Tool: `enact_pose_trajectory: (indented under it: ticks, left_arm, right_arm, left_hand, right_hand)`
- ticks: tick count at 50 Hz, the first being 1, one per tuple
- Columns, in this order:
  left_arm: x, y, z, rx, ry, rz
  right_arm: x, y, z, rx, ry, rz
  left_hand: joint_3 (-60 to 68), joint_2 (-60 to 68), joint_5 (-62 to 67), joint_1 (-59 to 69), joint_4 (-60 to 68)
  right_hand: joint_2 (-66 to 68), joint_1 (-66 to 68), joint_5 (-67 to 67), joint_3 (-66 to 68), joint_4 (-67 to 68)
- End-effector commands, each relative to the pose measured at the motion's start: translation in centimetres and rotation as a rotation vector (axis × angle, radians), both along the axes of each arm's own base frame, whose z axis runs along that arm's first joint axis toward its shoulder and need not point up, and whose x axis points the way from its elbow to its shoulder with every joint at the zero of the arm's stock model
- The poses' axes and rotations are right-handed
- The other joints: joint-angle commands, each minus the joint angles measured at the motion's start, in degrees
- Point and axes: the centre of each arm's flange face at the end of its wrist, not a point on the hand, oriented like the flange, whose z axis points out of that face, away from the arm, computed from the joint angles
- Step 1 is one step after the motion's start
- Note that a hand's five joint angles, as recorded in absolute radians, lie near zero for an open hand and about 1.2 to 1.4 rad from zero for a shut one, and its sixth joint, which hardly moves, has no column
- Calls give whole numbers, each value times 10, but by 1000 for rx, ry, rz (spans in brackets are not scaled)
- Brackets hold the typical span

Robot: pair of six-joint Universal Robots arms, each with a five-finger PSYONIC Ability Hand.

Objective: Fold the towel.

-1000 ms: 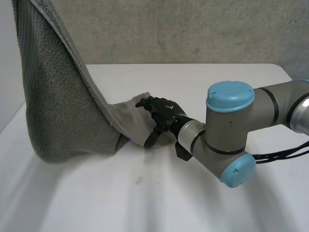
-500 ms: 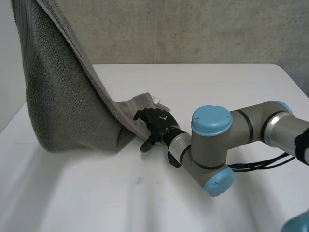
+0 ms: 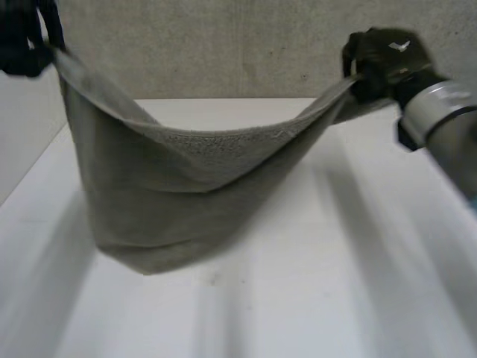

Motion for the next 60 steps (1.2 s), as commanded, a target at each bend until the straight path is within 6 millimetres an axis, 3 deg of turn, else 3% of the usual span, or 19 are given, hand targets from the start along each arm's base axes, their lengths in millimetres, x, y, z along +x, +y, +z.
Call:
enact_pose_trajectory:
  ticks: [1,11,17,22,24,26,27,28,29,30,32,33,35,39,44,46,52,55,60]
  left_arm:
    - [3,-14,-47,152,-18,15]
    - [0,-26,-108,352,-52,11]
    - [-7,-50,-149,465,-74,3]
    - [-18,-89,-151,399,-64,-7]
    - [-29,-105,-136,323,-55,-26]
    - [-50,-134,-75,93,-5,-54]
    - [-55,-141,-40,-26,28,-51]
    - [-55,-141,-40,-27,28,-51]
    - [-56,-144,-4,-149,69,-40]
    - [-56,-144,-4,-150,69,-40]
    - [-52,-141,60,-370,182,-20]
    - [-52,-141,61,-372,183,-20]
    - [-45,-133,97,-492,288,-10]
    - [-42,-131,106,-518,343,-4]
    - [-41,-141,78,-422,325,12]
    - [-37,-150,39,-302,288,43]
    - [-27,-153,-9,-173,254,73]
    - [-20,-150,-67,-48,215,94]
    - [-23,-140,-124,52,171,63]
  right_arm:
    - [-37,36,35,-10,281,-3]
    - [-46,62,29,81,563,35]
    - [-30,39,-35,255,792,138]
    - [1,-17,-71,197,929,54]
    - [13,-41,-55,63,886,-19]
    - [24,-62,-28,-107,812,-90]
    - [30,-78,15,-320,697,-187]
    - [31,-78,16,-322,696,-188]
    - [34,-82,56,-495,570,-258]
    - [34,-78,94,-629,428,-307]
    - [31,-74,120,-705,303,-327]
    - [27,-67,141,-745,201,-323]
    - [24,-59,154,-749,132,-304]
    - [21,-52,153,-673,98,-262]
    - [25,-48,113,-485,220,-179]
    - [25,-45,87,-385,279,-127]
    - [27,-43,53,-295,321,-58]
    - [30,-42,23,-213,351,-13]
    - [30,-39,-50,-11,424,42]
  left_hand:
    - [103,102,112,118,102]
    - [103,102,112,118,102]
    - [103,102,112,118,102]
    - [103,102,112,118,102]
    - [103,102,112,118,102]
    - [103,102,112,118,102]
    - [103,102,112,118,102]
    - [103,102,112,118,102]
    - [103,102,112,118,102]
    - [103,102,112,118,102]
    - [103,102,112,118,102]
    - [103,102,112,118,102]
    - [103,102,112,118,102]
    - [103,102,112,118,102]
    - [103,102,112,118,102]
    - [103,102,112,118,102]
    - [103,102,112,118,102]
    - [103,102,112,118,102]
    - [103,102,112,118,102]
  right_hand:
    - [40,35,32,36,33]
    - [40,35,32,36,33]
    - [40,35,32,36,33]
    - [40,35,32,36,33]
    - [40,35,32,36,33]
    - [40,35,32,36,33]
    - [40,35,32,36,33]
    - [40,35,32,36,33]
    - [40,35,32,36,33]
    - [40,35,32,36,33]
    - [40,35,32,36,33]
    - [40,35,32,36,33]
    - [40,35,32,36,33]
    - [40,35,32,36,33]
    - [40,35,32,36,33]
    - [40,35,32,36,33]
    - [40,35,32,36,33]
    - [40,35,32,36,33]
    - [40,35,32,36,33]
